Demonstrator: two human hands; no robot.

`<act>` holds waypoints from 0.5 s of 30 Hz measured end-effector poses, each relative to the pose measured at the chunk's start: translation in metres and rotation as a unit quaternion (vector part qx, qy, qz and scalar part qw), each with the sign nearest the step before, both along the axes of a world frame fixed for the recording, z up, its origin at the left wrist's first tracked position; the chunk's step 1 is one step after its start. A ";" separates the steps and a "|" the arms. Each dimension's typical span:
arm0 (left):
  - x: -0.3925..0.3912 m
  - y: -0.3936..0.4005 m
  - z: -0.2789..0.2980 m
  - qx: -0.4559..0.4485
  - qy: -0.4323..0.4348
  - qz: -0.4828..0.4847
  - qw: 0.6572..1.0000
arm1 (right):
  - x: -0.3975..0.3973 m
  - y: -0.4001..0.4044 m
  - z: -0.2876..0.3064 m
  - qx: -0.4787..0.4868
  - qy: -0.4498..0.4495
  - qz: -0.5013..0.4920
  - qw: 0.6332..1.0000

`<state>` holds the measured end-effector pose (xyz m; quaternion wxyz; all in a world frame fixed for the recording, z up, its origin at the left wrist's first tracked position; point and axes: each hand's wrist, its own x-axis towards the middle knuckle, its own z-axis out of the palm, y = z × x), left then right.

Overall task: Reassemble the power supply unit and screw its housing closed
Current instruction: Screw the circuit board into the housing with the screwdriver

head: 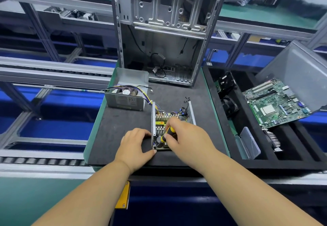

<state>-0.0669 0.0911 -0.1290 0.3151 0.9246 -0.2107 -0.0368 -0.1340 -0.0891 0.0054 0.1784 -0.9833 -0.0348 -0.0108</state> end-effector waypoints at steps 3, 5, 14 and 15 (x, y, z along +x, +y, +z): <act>-0.001 -0.002 0.001 0.004 -0.003 0.003 1.000 | 0.002 0.001 0.002 -0.011 0.004 0.010 1.000; 0.000 -0.002 0.002 0.003 -0.006 0.004 1.000 | 0.002 0.002 0.003 -0.015 0.006 0.013 1.000; 0.001 -0.002 -0.002 0.008 -0.012 0.005 1.000 | 0.008 0.004 0.011 -0.019 0.032 0.039 0.999; 0.001 -0.002 -0.002 0.010 -0.012 0.005 1.000 | 0.010 0.004 0.012 -0.024 0.036 0.046 0.998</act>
